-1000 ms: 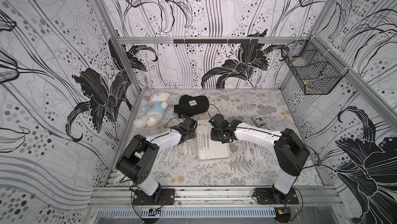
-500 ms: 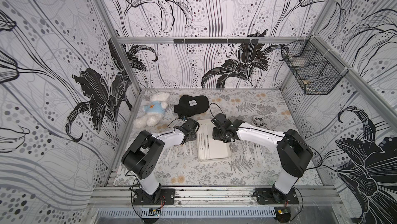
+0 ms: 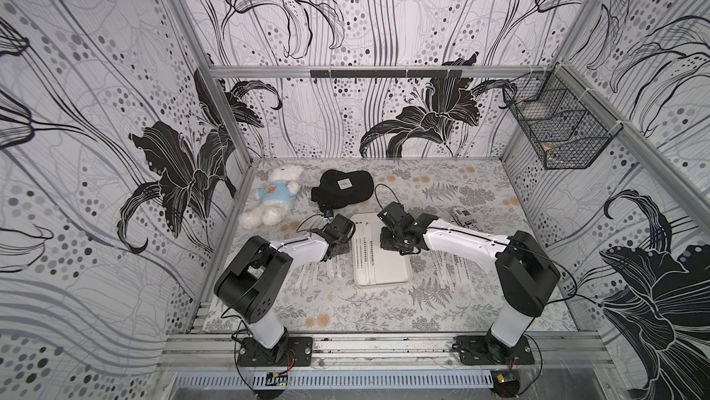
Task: Put the straws into the storage box
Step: Pick up the straw from the center of the board, then place the straw in the storage box.
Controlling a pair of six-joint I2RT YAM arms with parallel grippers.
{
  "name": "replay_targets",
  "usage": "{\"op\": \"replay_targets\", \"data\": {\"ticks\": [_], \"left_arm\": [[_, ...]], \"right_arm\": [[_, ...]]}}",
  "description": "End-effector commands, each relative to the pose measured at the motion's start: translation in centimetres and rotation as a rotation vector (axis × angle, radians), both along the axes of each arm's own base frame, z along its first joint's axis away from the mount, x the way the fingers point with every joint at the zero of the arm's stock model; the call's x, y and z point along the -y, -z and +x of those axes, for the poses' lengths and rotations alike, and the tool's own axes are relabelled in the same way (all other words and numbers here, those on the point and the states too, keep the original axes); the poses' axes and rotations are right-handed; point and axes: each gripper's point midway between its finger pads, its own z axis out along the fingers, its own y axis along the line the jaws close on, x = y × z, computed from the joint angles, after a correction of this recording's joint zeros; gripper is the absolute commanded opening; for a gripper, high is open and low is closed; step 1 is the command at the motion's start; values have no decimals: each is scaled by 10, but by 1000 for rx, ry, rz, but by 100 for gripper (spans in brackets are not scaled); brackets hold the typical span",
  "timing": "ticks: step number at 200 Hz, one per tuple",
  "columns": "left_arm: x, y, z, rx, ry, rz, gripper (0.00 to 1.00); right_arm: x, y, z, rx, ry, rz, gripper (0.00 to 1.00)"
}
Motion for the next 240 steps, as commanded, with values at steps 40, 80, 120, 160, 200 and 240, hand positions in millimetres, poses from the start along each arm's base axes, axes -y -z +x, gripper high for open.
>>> {"op": "replay_targets", "data": {"ticks": [40,80,120,160,200,240], "left_arm": [[2,2,-4,2,-1,-20,9],[-10,-28,2,68,-39,24,5],[-4,-75,6,173,-46,-38,3],[49,-136,-5,307,49,-126,0],[130,-114,-21,279,157,-237,0],[161,-68,-22,205,200,-204,0]], "right_arm": [[-2,-13,8,32,-13,-5,29],[-2,-16,9,35,-9,-2,29],[4,-21,12,47,1,-4,29],[24,-36,22,79,33,-11,29],[55,-49,31,119,94,-22,29],[70,-46,30,113,113,-31,29]]}}
